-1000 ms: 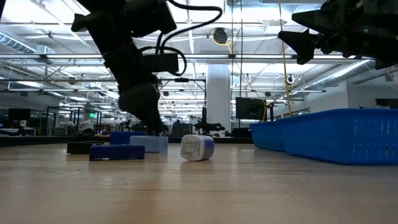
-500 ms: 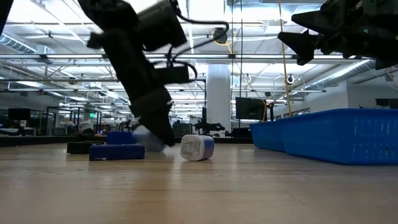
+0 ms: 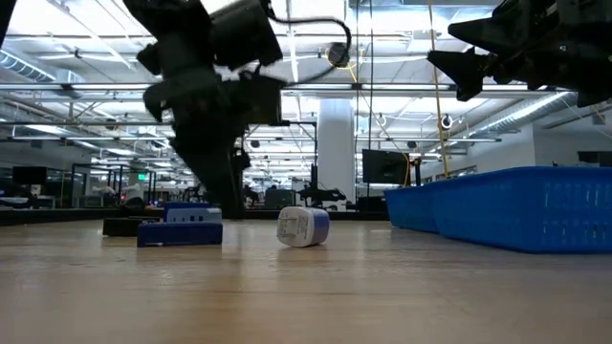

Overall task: Pick & Place Office items
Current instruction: Put the blue charger adapter into the top blue bin

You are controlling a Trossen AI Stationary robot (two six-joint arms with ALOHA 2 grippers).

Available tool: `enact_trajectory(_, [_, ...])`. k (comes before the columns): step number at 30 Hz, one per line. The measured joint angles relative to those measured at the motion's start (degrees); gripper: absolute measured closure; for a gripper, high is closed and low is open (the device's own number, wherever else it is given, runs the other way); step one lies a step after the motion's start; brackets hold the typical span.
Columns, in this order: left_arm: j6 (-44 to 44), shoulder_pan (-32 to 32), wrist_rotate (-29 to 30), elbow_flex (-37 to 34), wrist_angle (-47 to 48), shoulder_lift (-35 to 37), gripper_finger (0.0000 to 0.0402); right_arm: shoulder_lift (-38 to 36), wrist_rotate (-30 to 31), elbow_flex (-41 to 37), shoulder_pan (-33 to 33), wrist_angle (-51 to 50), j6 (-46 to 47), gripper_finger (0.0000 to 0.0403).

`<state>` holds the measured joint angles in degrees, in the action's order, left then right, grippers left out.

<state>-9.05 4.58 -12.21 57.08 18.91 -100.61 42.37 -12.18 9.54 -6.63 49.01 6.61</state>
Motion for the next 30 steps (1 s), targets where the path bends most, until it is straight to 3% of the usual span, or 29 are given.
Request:
enact_trajectory(5, [-11.65, -0.01, 3.43, 0.04, 0.10, 5.31, 0.0269, 0.00, 0.04, 0.00, 0.00, -0.17, -0.20, 0.0149])
enact_trajectory(8, [-21.99, 0.53, 1.71, 0.04, -1.06, 7.74, 0.0274, 0.00, 0.04, 0.00, 0.00, -0.15, -0.26, 0.0149])
enact_trajectory(11, [-24.14, 1.43, 2.79, 0.12, -2.65, 8.11, 0.0274, 0.00, 0.02, 0.00, 0.00, -0.15, -0.26, 0.0149])
enact_trajectory(15, [-34.64, 0.59, 7.48, 0.13, 6.76, 7.96, 0.0268, 0.00, 0.03, 0.00, 0.00, -0.39, 0.09, 0.0149])
enact_trajectory(18, [-40.27, 0.03, 8.11, 0.09, 15.66, 7.78, 0.0240, 0.00, 0.04, 0.00, 0.00, -0.52, 0.03, 0.0149])
enact_trajectory(21, [-43.92, -0.12, 10.93, 0.09, 18.72, 7.84, 0.0195, 0.00, 0.04, 0.00, 0.00, -0.61, -0.26, 0.0149])
enact_trajectory(25, [-45.57, -1.86, 14.20, 0.10, 16.98, 7.84, 0.0135, 0.00, 0.04, 0.00, 0.00, -0.61, -0.25, 0.0149])
enact_trajectory(30, [-47.13, -3.08, 13.63, 0.11, 16.42, 7.84, 0.0092, 0.00, 0.04, 0.00, 0.00, -0.52, -0.24, 0.0149])
